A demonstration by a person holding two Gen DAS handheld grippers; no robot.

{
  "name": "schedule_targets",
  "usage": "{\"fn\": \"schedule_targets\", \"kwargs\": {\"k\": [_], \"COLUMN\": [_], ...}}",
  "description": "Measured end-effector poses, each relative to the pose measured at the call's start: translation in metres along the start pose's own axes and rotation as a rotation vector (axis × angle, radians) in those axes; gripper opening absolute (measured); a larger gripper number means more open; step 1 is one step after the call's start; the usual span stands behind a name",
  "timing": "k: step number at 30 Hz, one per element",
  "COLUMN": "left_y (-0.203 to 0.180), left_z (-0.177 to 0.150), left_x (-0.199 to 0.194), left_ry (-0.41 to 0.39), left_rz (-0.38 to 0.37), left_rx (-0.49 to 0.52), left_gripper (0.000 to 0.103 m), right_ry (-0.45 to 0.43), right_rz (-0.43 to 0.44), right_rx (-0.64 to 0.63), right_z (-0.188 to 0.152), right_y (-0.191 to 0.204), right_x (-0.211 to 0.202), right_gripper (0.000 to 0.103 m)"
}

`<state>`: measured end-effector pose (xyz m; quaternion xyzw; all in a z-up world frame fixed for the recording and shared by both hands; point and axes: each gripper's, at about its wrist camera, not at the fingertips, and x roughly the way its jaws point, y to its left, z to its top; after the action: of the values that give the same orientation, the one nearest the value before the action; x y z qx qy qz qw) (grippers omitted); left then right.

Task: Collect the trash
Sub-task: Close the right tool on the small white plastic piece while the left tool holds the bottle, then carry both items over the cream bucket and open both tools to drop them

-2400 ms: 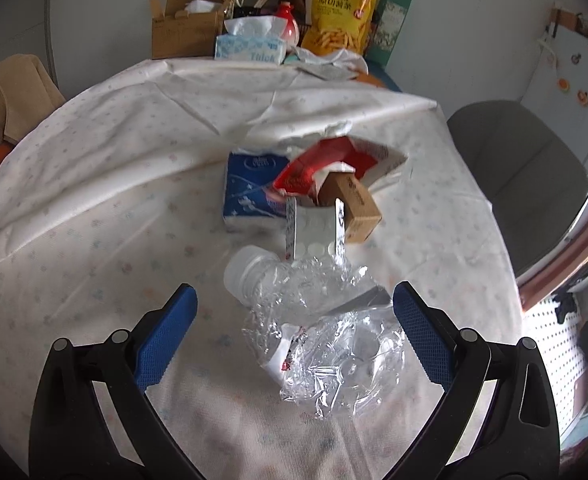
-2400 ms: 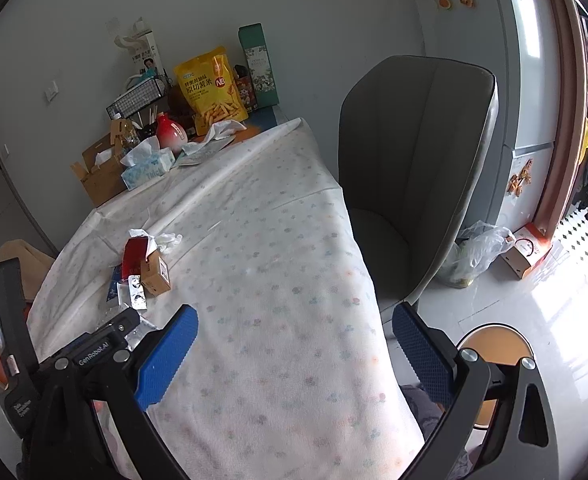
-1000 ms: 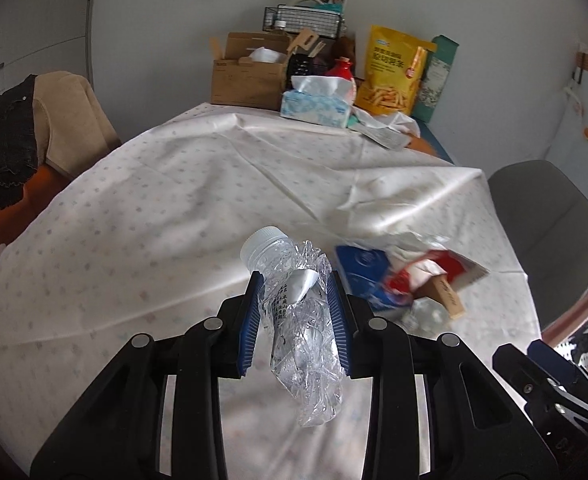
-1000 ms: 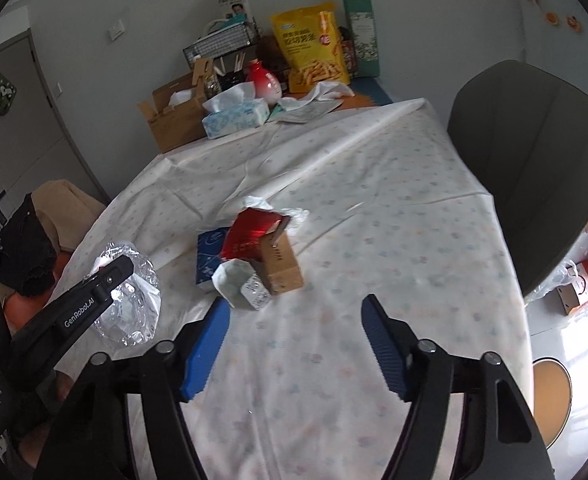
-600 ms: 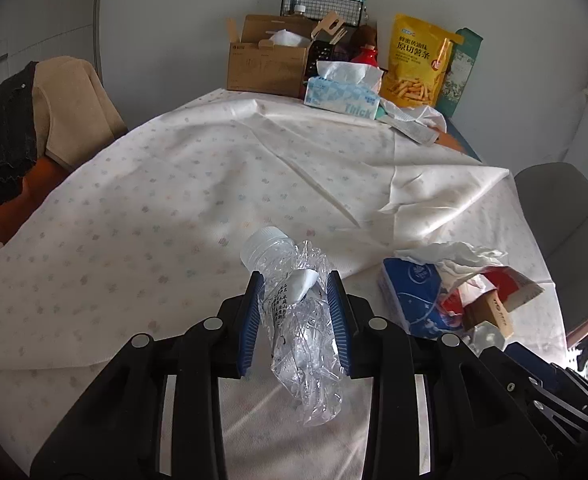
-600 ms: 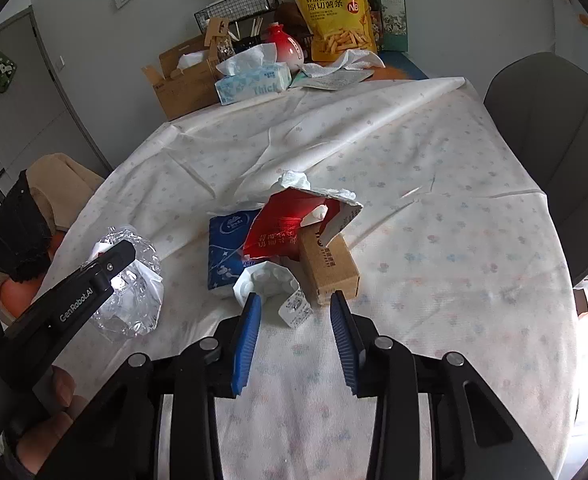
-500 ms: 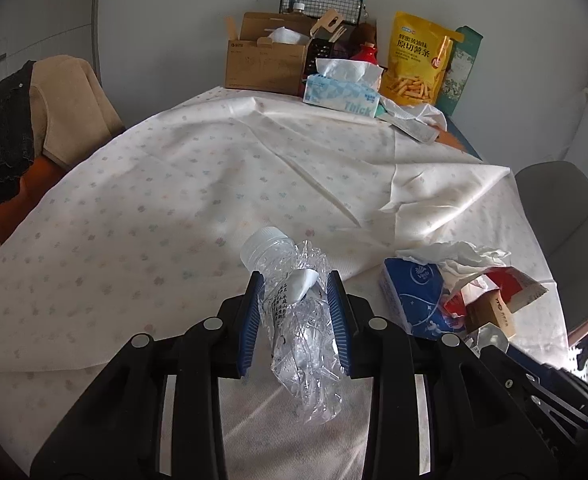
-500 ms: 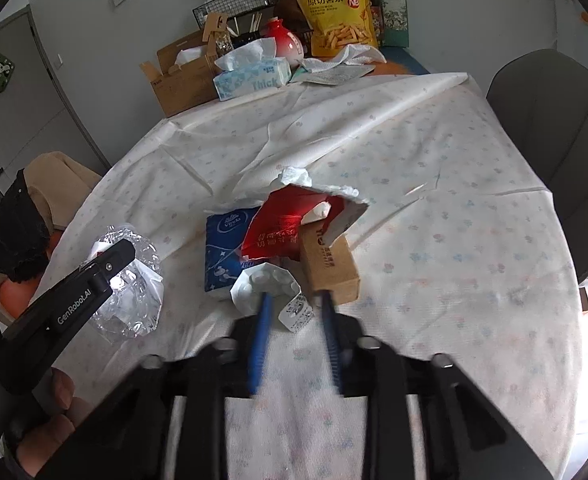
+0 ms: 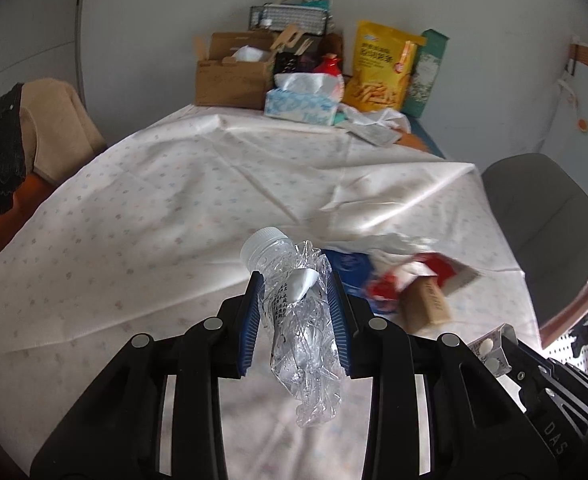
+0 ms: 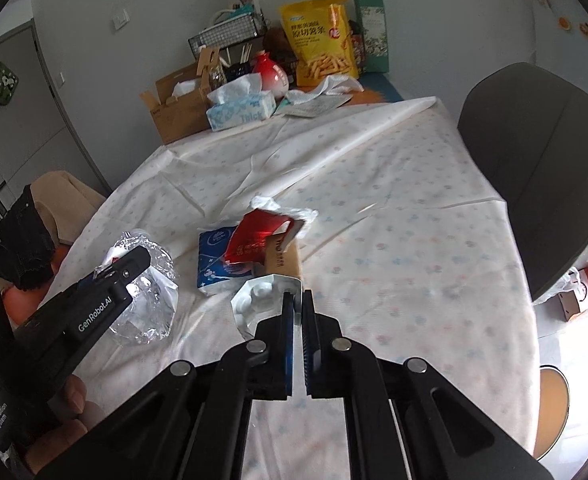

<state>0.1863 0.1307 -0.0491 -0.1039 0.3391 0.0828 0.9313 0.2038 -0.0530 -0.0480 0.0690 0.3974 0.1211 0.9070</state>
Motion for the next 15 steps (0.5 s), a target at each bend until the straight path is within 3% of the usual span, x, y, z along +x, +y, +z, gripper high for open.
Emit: {"fn": "schedule_targets", "kwargs": {"k": [15], "left_y": [-0.104], "left_z": [-0.016], "left_x": [-0.048], "left_ry": [-0.051], "left_rz": [-0.117], "left_rx": [0.147], "left_gripper": [0.033], "right_ry": [-0.134], "right_rz": [-0.090], "right_rx": [0.115], "right_z": [-0.010], "right_y": [-0.083], "right_x": [-0.082], "right_gripper": [0.005]}}
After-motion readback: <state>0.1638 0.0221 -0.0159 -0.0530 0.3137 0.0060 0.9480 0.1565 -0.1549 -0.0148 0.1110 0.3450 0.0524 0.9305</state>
